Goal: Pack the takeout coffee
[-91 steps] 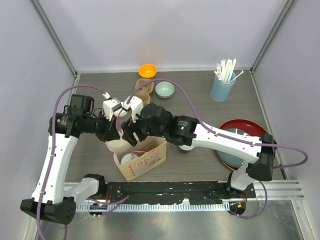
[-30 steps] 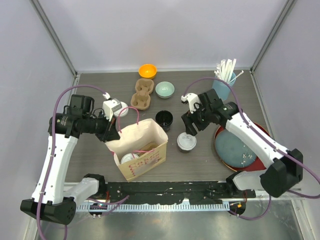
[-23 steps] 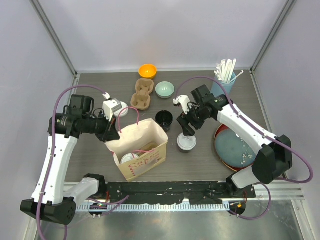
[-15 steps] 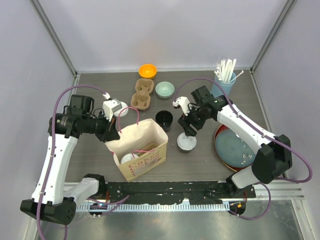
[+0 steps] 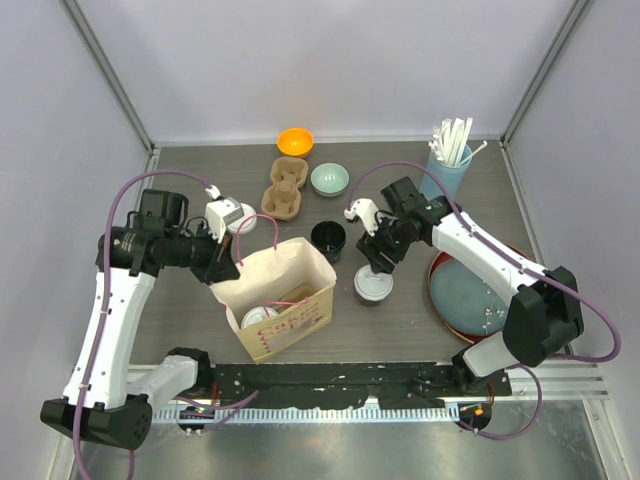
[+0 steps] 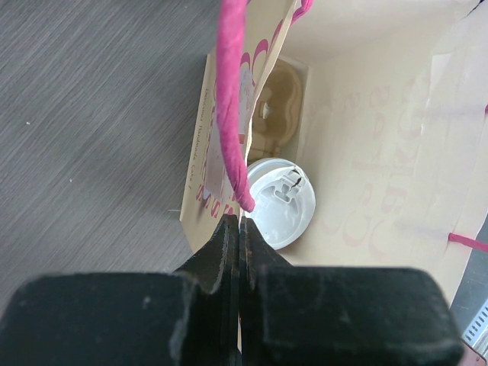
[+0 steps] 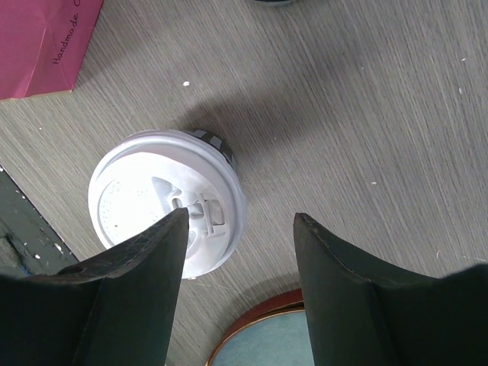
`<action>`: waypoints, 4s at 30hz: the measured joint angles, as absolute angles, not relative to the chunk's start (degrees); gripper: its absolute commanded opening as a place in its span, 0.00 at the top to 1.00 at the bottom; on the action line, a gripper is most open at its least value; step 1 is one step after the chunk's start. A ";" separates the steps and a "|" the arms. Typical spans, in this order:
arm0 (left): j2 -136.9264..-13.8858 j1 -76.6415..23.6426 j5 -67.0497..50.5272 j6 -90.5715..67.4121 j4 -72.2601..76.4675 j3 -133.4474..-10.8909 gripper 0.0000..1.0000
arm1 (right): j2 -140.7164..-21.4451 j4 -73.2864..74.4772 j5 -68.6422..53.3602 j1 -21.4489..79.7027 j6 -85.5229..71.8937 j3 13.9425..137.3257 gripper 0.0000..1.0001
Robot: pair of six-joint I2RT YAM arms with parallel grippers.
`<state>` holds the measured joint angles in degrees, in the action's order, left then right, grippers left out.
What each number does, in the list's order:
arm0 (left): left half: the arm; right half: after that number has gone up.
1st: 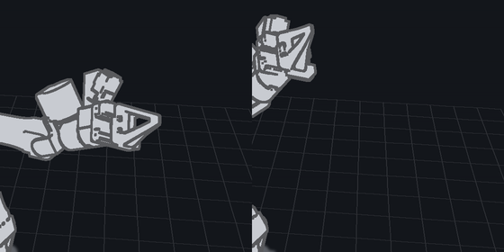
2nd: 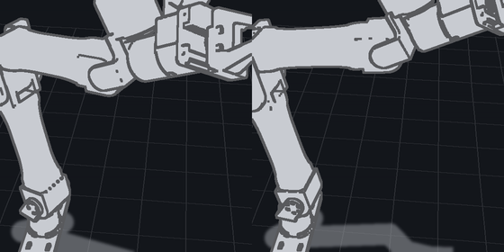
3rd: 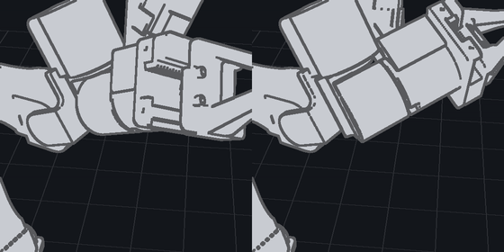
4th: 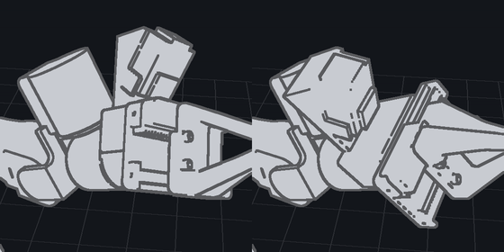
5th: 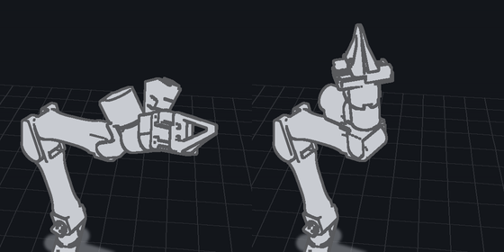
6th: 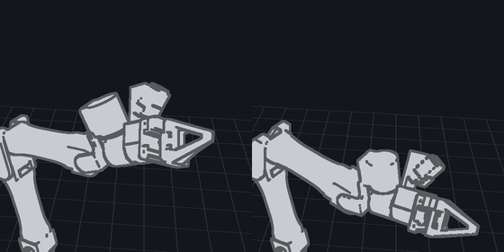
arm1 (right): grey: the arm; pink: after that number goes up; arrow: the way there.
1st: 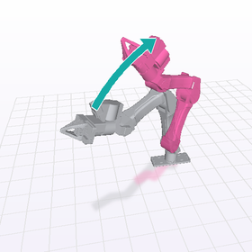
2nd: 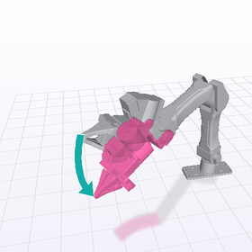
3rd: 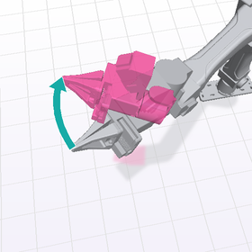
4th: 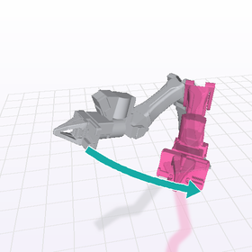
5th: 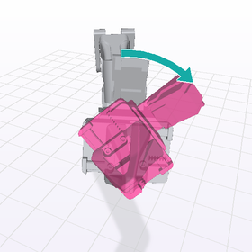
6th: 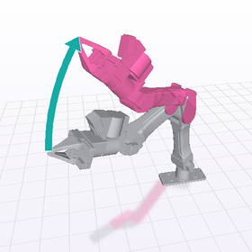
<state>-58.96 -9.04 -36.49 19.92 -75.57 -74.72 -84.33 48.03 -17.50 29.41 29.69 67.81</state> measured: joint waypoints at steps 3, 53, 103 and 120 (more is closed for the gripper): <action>-58.96 -9.04 -36.49 19.92 -75.59 -74.74 1.00 | -84.73 47.42 -17.54 29.41 29.69 67.55 0.39; -59.07 -9.04 -36.25 20.01 -75.83 -75.02 1.00 | -72.14 38.92 -4.82 37.63 8.16 56.07 0.37; -58.00 -9.06 -34.06 21.50 -76.99 -75.83 1.00 | -65.30 38.54 -4.29 64.55 30.28 43.46 0.61; -58.00 -9.04 -34.06 21.74 -76.99 -75.83 1.00 | -65.36 30.68 -1.89 64.55 24.97 40.86 0.36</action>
